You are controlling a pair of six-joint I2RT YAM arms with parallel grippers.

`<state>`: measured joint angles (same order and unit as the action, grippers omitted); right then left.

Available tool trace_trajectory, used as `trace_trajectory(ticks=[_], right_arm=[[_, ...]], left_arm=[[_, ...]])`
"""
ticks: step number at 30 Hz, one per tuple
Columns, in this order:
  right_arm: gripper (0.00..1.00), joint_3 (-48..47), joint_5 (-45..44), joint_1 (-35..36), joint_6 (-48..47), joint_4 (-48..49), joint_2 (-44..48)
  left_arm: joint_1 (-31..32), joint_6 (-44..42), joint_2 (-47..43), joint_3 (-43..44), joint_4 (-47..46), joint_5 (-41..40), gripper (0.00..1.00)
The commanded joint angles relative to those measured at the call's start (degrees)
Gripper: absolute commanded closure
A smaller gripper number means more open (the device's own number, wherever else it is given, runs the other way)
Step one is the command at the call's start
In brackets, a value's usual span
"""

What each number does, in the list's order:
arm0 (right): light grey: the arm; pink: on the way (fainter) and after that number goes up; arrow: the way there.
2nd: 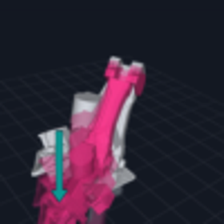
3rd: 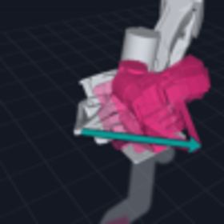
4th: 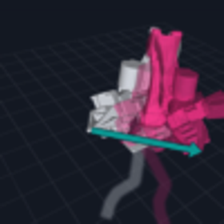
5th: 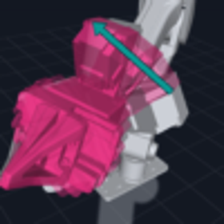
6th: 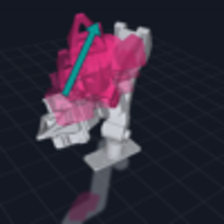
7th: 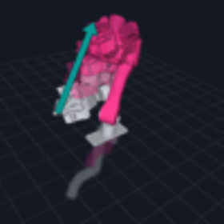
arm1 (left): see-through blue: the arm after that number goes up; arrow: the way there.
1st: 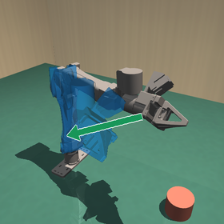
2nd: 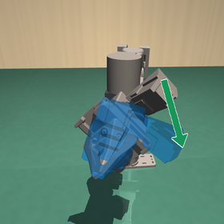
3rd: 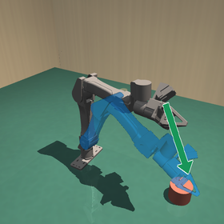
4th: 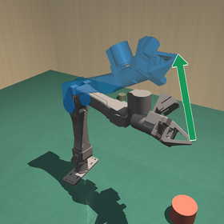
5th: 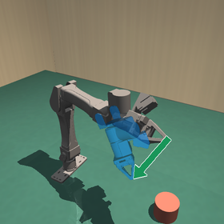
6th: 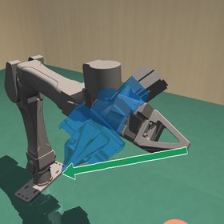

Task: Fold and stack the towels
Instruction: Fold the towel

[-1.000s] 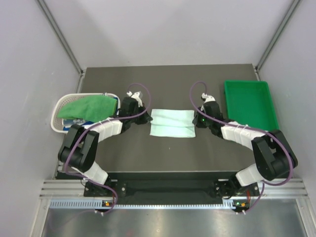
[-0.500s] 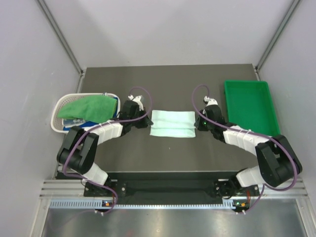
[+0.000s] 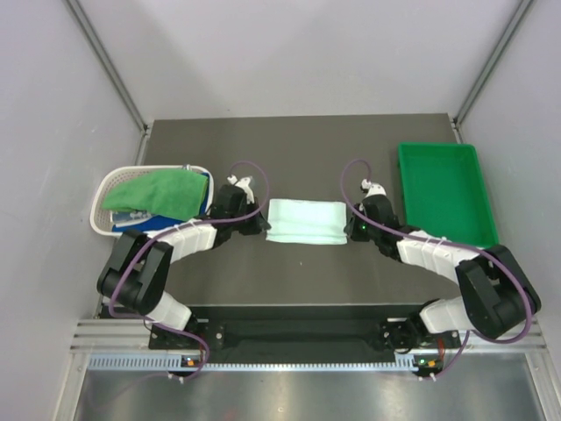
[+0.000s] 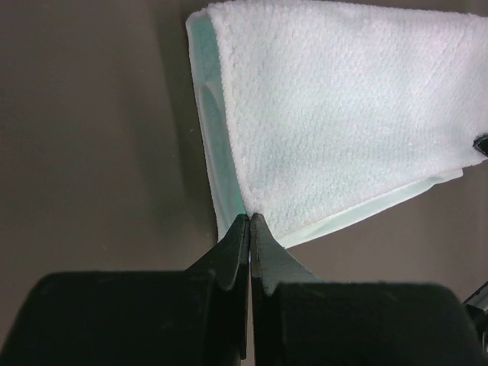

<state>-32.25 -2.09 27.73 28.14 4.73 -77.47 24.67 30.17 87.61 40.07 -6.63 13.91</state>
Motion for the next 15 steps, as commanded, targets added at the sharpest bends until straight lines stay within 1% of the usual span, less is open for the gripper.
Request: trace_trajectory(ticks=[1, 7, 11, 13, 14, 15], right_arm=[[0.98, 0.78, -0.9, 0.75, 0.86, 2.3, 1.89], [0.98, 2.36, -1.25, 1.19, 1.3, 3.17, 2.41], [0.95, 2.45, -1.17, 1.28, 1.39, 3.18, 2.06], [0.91, 2.8, -1.08, 1.37, 1.48, 3.27, 2.41], [0.9, 2.89, -1.08, 1.37, 1.65, 3.44, 2.59], [0.87, 2.89, -1.16, 1.45, 1.65, 3.35, 3.11]], left_arm=[[0.38, 0.5, -2.18, -0.87, -0.66, -0.29, 1.0], [0.47, 0.33, -3.15, -1.31, 0.13, -0.38, 1.0], [0.56, 0.24, -2.97, -1.58, 0.48, 0.33, 1.0], [0.65, 0.24, -2.89, -1.75, 0.57, 0.59, 0.99], [0.65, 0.24, -2.89, -1.93, 0.57, 0.68, 0.97], [0.73, 0.15, -2.97, -2.1, 0.74, 0.94, 0.95]])
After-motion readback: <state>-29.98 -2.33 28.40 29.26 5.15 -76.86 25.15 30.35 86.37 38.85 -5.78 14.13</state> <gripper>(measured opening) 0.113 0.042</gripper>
